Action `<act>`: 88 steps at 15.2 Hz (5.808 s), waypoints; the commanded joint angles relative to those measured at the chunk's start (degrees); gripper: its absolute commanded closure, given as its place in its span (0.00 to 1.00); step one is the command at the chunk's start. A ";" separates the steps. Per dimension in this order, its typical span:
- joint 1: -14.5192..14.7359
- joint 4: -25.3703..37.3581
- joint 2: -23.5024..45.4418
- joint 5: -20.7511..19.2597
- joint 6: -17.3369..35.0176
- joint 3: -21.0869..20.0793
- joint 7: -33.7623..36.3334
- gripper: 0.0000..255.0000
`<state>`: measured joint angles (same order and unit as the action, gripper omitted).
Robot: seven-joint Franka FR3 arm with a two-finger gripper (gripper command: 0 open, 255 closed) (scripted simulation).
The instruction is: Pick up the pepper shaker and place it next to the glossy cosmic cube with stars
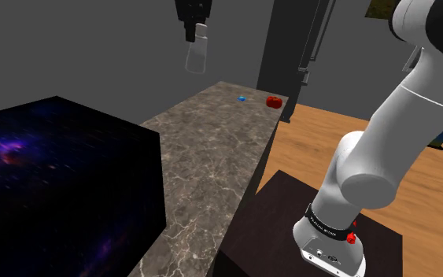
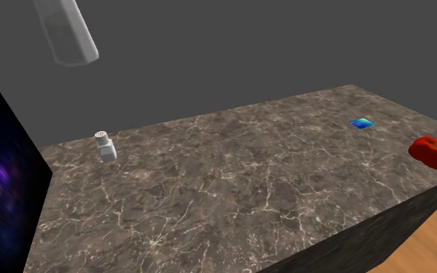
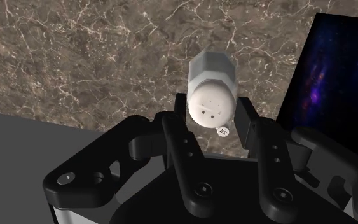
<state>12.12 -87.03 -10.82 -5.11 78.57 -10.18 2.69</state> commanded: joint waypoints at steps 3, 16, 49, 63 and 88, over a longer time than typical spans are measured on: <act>2.25 -2.00 -2.02 0.93 -0.58 -3.48 5.84 1.00; 8.96 1.31 -0.44 2.83 -3.96 -16.19 25.41 1.00; 13.45 -20.59 -2.67 5.45 15.34 -22.39 36.27 1.00; 13.84 -31.42 -2.75 5.67 26.06 -23.02 37.14 1.00; 13.52 -44.80 4.43 1.51 45.28 -25.50 42.17 1.00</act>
<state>25.69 -130.68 -7.39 -3.44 122.79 -35.60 45.49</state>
